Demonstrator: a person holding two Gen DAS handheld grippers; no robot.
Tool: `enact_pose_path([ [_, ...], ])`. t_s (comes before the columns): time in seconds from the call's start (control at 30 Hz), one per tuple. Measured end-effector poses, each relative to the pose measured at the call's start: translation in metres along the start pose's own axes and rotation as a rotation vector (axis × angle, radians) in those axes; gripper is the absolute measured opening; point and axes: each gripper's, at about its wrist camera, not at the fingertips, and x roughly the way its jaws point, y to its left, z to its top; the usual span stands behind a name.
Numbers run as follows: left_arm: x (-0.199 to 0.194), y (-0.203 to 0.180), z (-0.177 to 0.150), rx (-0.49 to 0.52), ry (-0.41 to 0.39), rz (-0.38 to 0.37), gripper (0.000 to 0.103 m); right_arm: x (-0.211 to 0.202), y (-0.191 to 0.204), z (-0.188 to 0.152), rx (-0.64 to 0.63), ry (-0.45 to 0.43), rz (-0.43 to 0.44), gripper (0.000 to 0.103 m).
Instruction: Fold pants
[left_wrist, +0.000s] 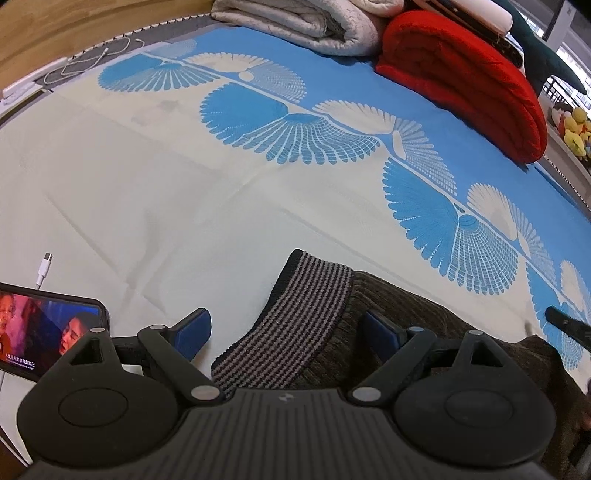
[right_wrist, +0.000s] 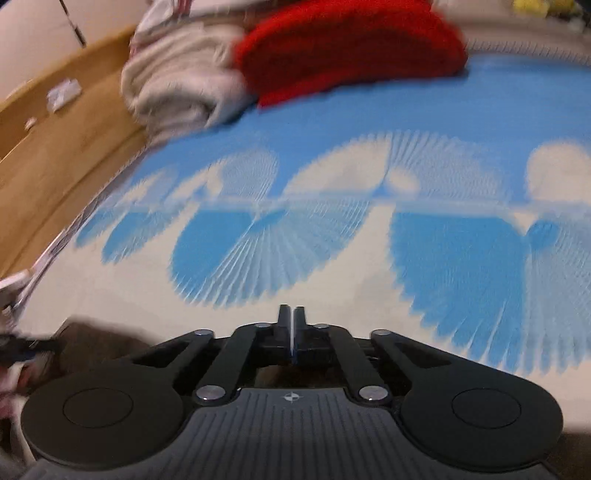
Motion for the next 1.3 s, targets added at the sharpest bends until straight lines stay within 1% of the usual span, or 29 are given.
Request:
enact_pose_path([
  [0.03,0.000,0.000,0.000,0.002,-0.001,0.000,0.092,0.005,-0.005,0.002,-0.010,-0.010,-0.041,0.000],
  [0.07,-0.001,-0.001,0.000,0.006,-0.004,0.000,0.092,0.013,-0.012,0.003,0.006,0.030,-0.068,0.000],
  [0.1,-0.002,-0.001,0.000,0.010,-0.010,-0.001,0.092,0.018,-0.021,0.003,0.048,0.061,-0.076,0.000],
  [0.13,-0.004,-0.001,0.000,0.015,-0.016,-0.002,0.092,0.015,-0.028,0.003,0.098,0.053,-0.064,0.000],
  [0.2,-0.005,-0.002,0.000,0.025,-0.023,0.003,0.092,-0.001,-0.035,0.002,0.151,0.016,0.000,0.003],
  [0.27,-0.006,-0.003,0.000,0.027,-0.023,-0.004,0.092,-0.022,-0.029,0.002,0.129,0.002,0.070,0.003],
  [0.3,-0.006,-0.003,-0.001,0.028,-0.022,-0.009,0.092,-0.030,-0.023,0.000,0.100,0.011,0.105,0.003],
  [0.37,-0.007,-0.005,-0.001,0.029,-0.024,-0.015,0.092,-0.042,-0.010,-0.006,0.038,0.061,0.165,0.003],
  [0.4,-0.007,-0.007,-0.002,0.031,-0.024,-0.015,0.092,-0.042,-0.003,-0.012,0.004,0.088,0.170,0.003],
  [0.47,-0.007,-0.010,-0.003,0.040,-0.022,-0.018,0.092,-0.034,0.006,-0.023,-0.068,0.101,0.077,0.002],
  [0.5,-0.008,-0.011,-0.004,0.046,-0.024,-0.018,0.092,-0.023,0.002,-0.026,-0.066,0.100,0.032,0.001],
  [0.53,-0.008,-0.012,-0.005,0.054,-0.029,-0.015,0.092,-0.013,-0.004,-0.028,-0.044,0.107,0.006,0.000],
  [0.57,-0.009,-0.013,-0.006,0.064,-0.035,-0.008,0.092,-0.003,-0.012,-0.029,-0.015,0.101,-0.004,0.000],
  [0.6,-0.010,-0.014,-0.006,0.075,-0.041,-0.002,0.092,0.002,-0.016,-0.029,0.011,0.071,-0.003,0.000],
  [0.63,-0.010,-0.014,-0.006,0.084,-0.048,0.004,0.092,0.006,-0.019,-0.028,0.020,0.061,-0.018,0.000],
  [0.7,-0.011,-0.015,-0.006,0.092,-0.053,-0.001,0.092,0.010,-0.019,-0.028,0.015,0.056,-0.044,0.000],
  [0.77,-0.014,-0.015,-0.006,0.097,-0.061,-0.017,0.092,0.004,-0.020,-0.026,0.010,0.059,-0.045,0.000],
  [0.8,-0.016,-0.017,-0.006,0.108,-0.066,-0.023,0.092,-0.005,-0.020,-0.025,0.014,0.043,-0.054,0.006],
  [0.83,-0.017,-0.018,-0.007,0.123,-0.069,-0.030,0.092,-0.016,-0.020,-0.023,0.012,0.024,-0.061,0.008],
  [0.9,-0.021,-0.023,-0.010,0.154,-0.067,-0.056,0.092,-0.036,-0.016,-0.022,0.005,0.006,-0.035,0.009],
  [0.97,-0.022,-0.029,-0.014,0.194,-0.071,-0.045,0.093,-0.055,-0.009,-0.029,0.008,0.017,0.014,0.018],
  [1.0,-0.021,-0.032,-0.018,0.219,-0.067,-0.030,0.093,-0.060,-0.004,-0.033,0.005,0.029,0.028,0.027],
  [1.03,-0.019,-0.033,-0.020,0.240,-0.061,-0.017,0.093,-0.064,0.001,-0.039,0.002,0.045,0.037,0.033],
  [1.1,-0.014,-0.036,-0.026,0.281,-0.043,0.024,0.093,-0.065,0.011,-0.055,-0.028,0.078,0.054,0.033],
  [1.13,-0.010,-0.035,-0.028,0.295,-0.025,0.046,0.093,-0.062,0.017,-0.064,-0.060,0.105,0.043,0.033],
  [1.2,-0.010,-0.029,-0.030,0.291,-0.021,0.046,0.093,-0.050,0.023,-0.084,-0.109,0.180,-0.004,0.034],
  [1.23,-0.013,-0.024,-0.029,0.276,-0.019,0.039,0.093,-0.053,0.026,-0.090,-0.133,0.147,-0.011,0.034],
  [1.27,-0.016,-0.018,-0.027,0.247,-0.015,0.030,0.093,-0.057,0.029,-0.093,-0.153,0.132,-0.019,0.034],
  [1.3,-0.019,-0.012,-0.026,0.215,-0.015,0.023,0.093,-0.059,0.033,-0.092,-0.149,0.148,-0.021,0.036],
])
